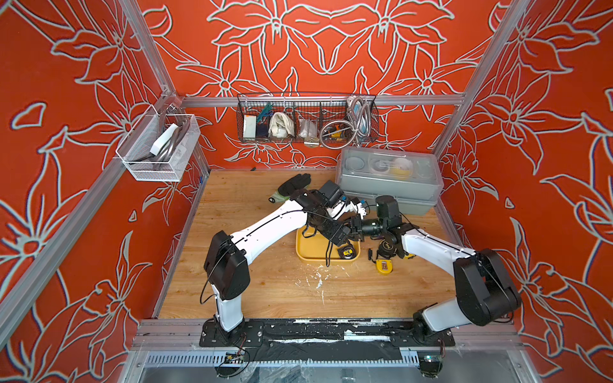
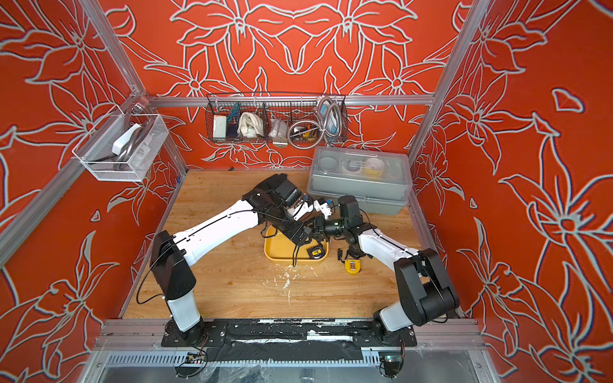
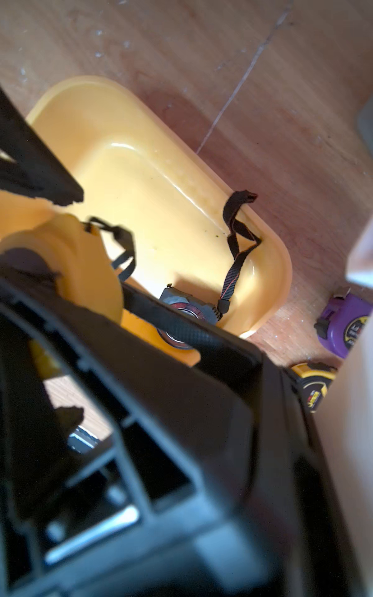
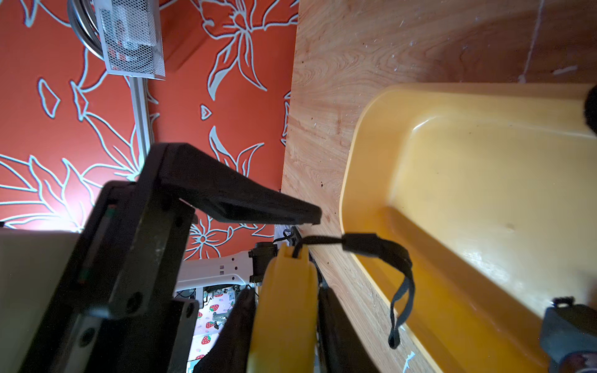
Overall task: Take the tape measure out of the storage box
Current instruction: Place the tape measure at the center of the board.
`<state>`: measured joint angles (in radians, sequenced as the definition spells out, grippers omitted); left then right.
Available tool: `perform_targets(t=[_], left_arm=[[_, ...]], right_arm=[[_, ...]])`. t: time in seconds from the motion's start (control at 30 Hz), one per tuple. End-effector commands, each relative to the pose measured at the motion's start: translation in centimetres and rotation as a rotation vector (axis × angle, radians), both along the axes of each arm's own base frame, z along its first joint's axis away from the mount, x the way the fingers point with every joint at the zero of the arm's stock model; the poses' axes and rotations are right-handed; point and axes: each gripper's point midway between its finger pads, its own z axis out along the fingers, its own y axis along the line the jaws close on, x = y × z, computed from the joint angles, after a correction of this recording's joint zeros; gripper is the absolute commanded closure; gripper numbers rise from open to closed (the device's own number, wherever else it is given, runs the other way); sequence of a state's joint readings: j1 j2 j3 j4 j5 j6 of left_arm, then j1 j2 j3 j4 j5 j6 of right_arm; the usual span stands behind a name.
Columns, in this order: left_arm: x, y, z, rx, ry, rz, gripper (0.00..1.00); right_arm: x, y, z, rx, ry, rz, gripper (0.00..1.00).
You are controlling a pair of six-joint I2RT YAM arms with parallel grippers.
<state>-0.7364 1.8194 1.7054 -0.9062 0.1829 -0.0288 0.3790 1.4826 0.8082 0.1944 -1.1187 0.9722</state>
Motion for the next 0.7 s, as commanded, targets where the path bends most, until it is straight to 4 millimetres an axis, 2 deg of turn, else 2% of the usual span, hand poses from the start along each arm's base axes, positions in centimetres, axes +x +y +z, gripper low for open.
perform_targets(t=[0.0,0.13,0.2,0.3,0.43,0.57,0.67], left_arm=[[2.8,0.9,3.1,-0.062,-0.094,0.149,0.0],[2.7,1.0,1.8,-0.049,-0.028,0.178,0.0],[2.6,1.1,0.2,-0.014,0.025,0.195,0.0],[1.9,0.8,-2.7,0.039,0.132,0.2,0.0],[1.0,0.2,-5.7,0.108,0.205,0.184,0.0],[-0.2,-0.8,-7.3,0.159,0.222,0.131,0.0],[-0.9,-1.4,-8.2,0.191,0.232,0.105,0.0]], right_arm=[[0.8,-2.6,0.2,0.005,-0.016,-0.051,0.87],[2.7,-9.5,0.3,-0.03,-0.029,-0.245,0.87],[3.2,-13.3,-0.1,-0.076,-0.027,-0.353,0.87],[3.3,-17.2,-1.4,-0.095,0.01,-0.474,0.87],[2.7,-19.5,-4.8,-0.166,0.064,-0.563,0.88],[2.2,-19.9,-7.6,-0.223,0.094,-0.569,0.87],[2.3,-20.3,-8.9,-0.291,0.058,-0.557,0.87]])
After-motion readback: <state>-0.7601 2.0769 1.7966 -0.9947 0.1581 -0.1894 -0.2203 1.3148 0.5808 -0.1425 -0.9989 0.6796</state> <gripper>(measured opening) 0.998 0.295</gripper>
